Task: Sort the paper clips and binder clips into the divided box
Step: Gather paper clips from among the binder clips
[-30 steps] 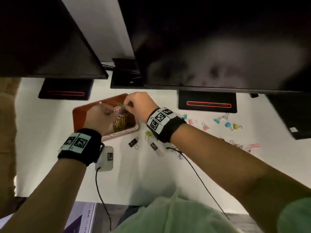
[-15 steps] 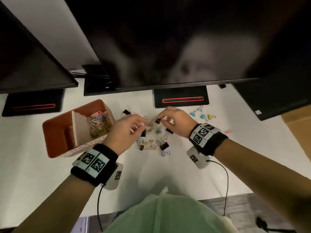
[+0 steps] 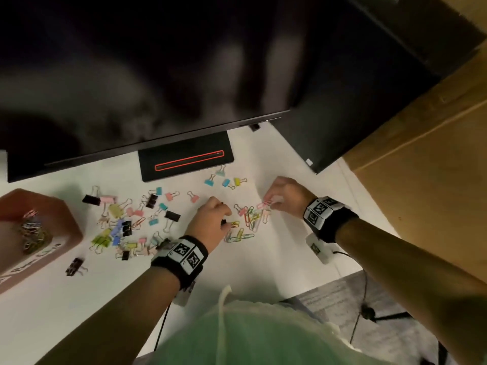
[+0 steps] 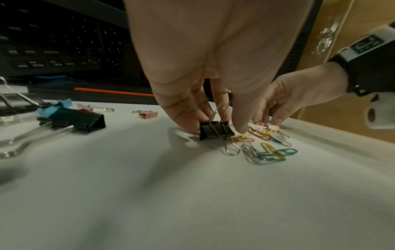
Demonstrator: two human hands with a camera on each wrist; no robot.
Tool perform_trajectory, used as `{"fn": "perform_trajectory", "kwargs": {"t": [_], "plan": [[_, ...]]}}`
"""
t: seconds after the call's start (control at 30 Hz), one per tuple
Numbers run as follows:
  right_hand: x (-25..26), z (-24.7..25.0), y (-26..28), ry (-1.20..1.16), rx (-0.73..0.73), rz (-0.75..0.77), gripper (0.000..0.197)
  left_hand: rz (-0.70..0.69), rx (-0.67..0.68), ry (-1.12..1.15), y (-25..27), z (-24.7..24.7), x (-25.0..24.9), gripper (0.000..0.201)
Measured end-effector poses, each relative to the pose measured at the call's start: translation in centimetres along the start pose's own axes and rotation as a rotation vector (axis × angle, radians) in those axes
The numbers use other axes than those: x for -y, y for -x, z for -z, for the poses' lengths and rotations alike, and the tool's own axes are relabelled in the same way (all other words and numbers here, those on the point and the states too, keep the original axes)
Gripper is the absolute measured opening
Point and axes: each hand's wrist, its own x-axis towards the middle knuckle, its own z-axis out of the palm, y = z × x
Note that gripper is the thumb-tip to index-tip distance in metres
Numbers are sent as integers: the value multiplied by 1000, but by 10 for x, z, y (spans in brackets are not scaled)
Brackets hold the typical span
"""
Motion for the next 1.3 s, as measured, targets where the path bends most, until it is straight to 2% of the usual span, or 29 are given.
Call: {"fn": "perform_trajectory", "kwargs": {"t": [0.1, 0.27, 0.4, 0.47, 0.53, 0.6, 0.7, 0.77, 0.8, 0.9, 1.0, 1.17, 1.3], "plan": [[-2, -1, -7, -46, -7, 39, 12, 25, -59, 25, -6, -1, 2, 15], [0, 2, -18, 0, 51, 53, 12, 59, -184, -42, -3, 14, 12, 18], [-3, 4, -20, 19, 52, 86, 10, -70, -302, -169, 13, 15, 4, 26], [-2, 4, -18, -15, 48, 137, 9, -122, -237, -112, 20, 7, -2, 33], [2, 0, -15, 6, 58, 210, 10, -102, -119, -45, 22, -6, -6, 43], [9, -7, -11, 76, 77, 292, 12, -62, -56, -23, 21, -18, -6, 55], [16, -18, -7, 170, 123, 381, 33, 23, -51, 8, 16, -30, -6, 63], [19, -23, -6, 221, 161, 371, 53, 43, -92, 43, 13, -33, -7, 52], [20, -25, -6, 237, 170, 360, 57, 49, -108, 68, 12, -34, -8, 45], [26, -31, -7, 193, 164, 349, 41, 59, -130, 136, 9, -32, -7, 26], [31, -32, -11, 154, 167, 324, 24, 70, -121, 170, 7, -30, -3, 17], [39, -23, -18, 237, 231, 321, 20, 91, -76, 149, 3, -25, -3, 13], [40, -22, -20, 219, 259, 310, 18, 75, -52, 108, 2, -24, -4, 12]]}}
